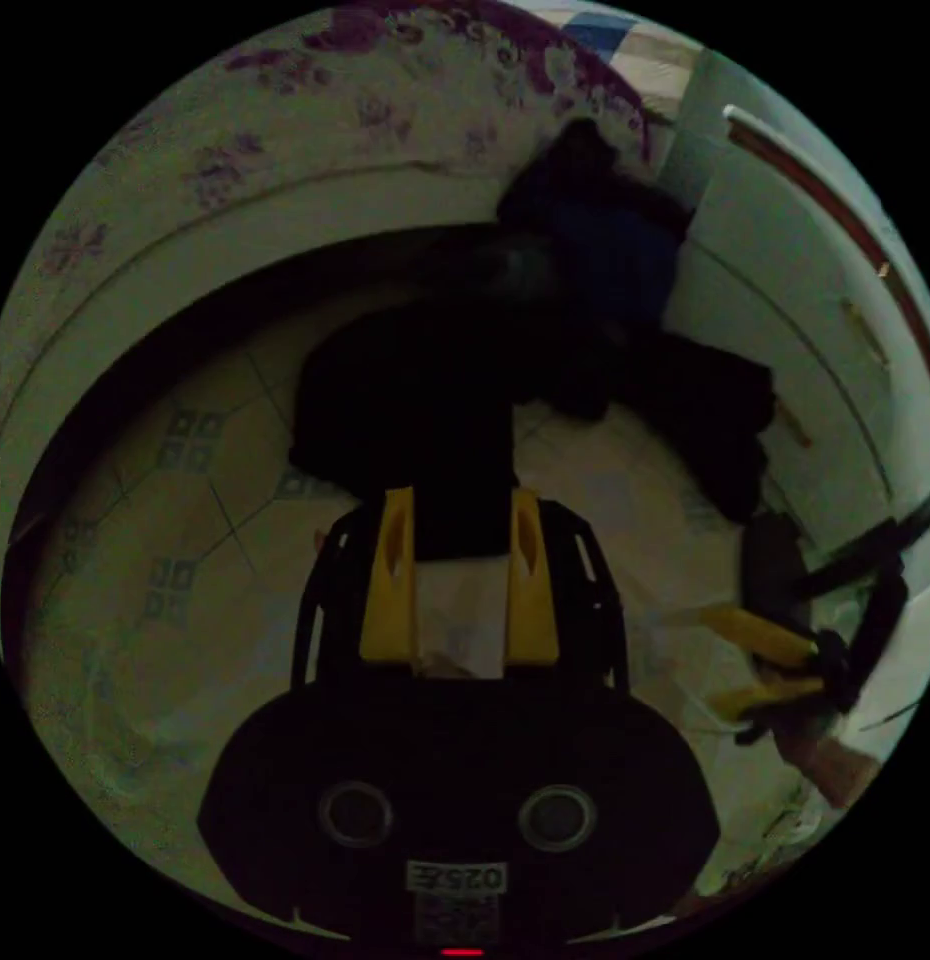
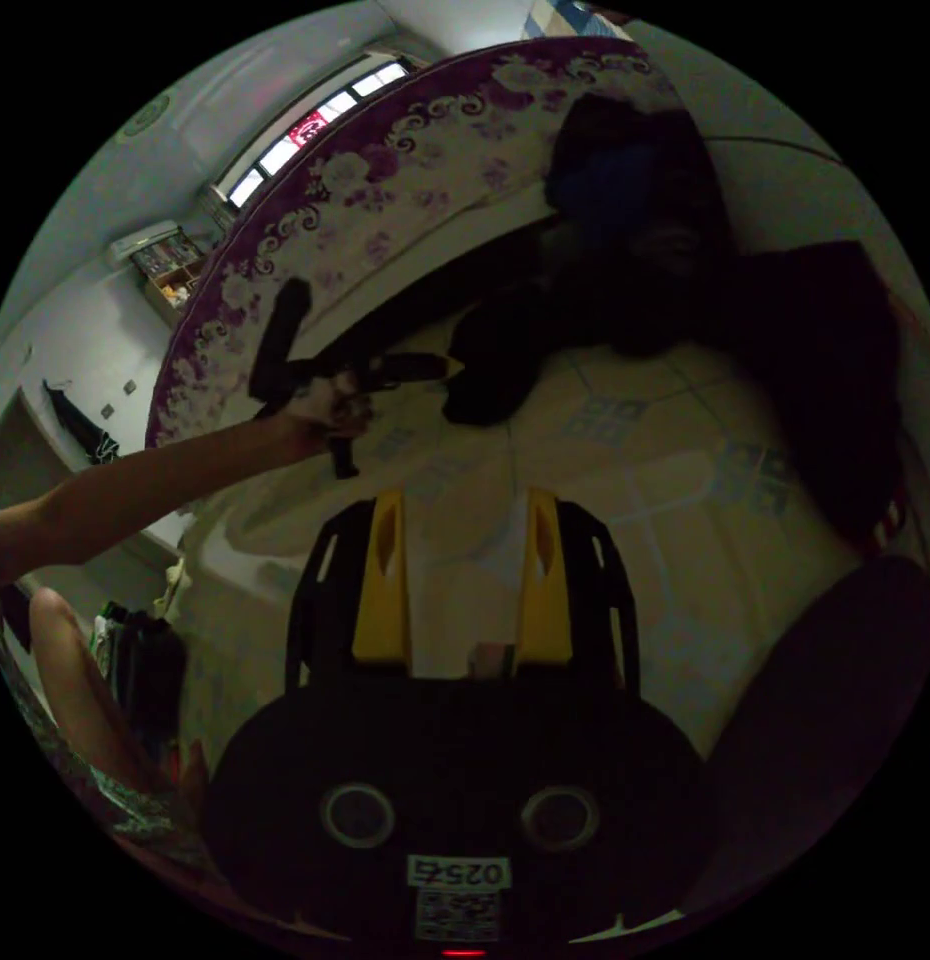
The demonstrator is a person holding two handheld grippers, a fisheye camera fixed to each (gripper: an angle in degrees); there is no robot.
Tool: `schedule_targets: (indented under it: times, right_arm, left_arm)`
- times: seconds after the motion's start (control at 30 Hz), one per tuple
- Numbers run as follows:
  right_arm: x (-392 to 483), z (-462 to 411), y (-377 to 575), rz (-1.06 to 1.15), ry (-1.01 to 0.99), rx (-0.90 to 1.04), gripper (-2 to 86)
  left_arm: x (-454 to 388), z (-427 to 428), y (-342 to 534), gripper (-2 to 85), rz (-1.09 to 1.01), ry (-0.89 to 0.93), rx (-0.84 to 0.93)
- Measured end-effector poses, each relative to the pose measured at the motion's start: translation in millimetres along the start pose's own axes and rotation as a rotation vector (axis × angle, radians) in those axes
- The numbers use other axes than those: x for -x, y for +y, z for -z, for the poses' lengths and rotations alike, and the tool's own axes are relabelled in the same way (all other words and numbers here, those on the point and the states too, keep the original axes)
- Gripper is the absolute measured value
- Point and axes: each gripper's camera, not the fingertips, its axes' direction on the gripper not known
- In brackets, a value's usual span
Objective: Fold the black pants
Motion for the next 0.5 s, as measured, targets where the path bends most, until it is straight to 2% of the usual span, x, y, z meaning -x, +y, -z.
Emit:
schedule_targets:
  times: [0.03,0.1,0.13,0.23,0.33,0.43,0.5]
  right_arm:
    - [-4.0,2.4,-5.4,-0.008,-0.013,0.007,17.1]
    - [-16.9,13.5,-25.7,-0.022,-0.053,0.042,17.8]
    - [-19.0,16.6,-30.8,-0.017,-0.055,0.051,17.8]
    - [-26.6,33.0,-57.3,0.005,-0.038,0.084,17.6]
    - [-34.6,51.4,-84.0,-0.042,-0.061,0.057,17.6]
    - [-34.4,66.4,-106.8,-0.108,-0.139,0.057,18.6]
    - [-23.3,70.1,-114.6,-0.146,-0.237,0.127,18.8]
  left_arm:
    - [-6.1,-21.0,9.3,12.3,0.007,-0.031,0.029]
    - [-22.1,-105.7,59.1,8.3,0.068,-0.137,0.238]
    - [-28.0,-107.5,74.6,6.6,0.063,-0.135,0.144]
    - [-47.7,-145.9,167.2,0.4,0.125,-0.103,0.150]
    - [-77.9,-163.8,281.2,-0.7,0.017,-0.114,0.235]
    - [-85.1,-158.7,436.6,-0.9,-0.001,0.059,0.356]
    - [-95.8,-137.5,594.4,-0.8,-0.073,0.117,0.434]
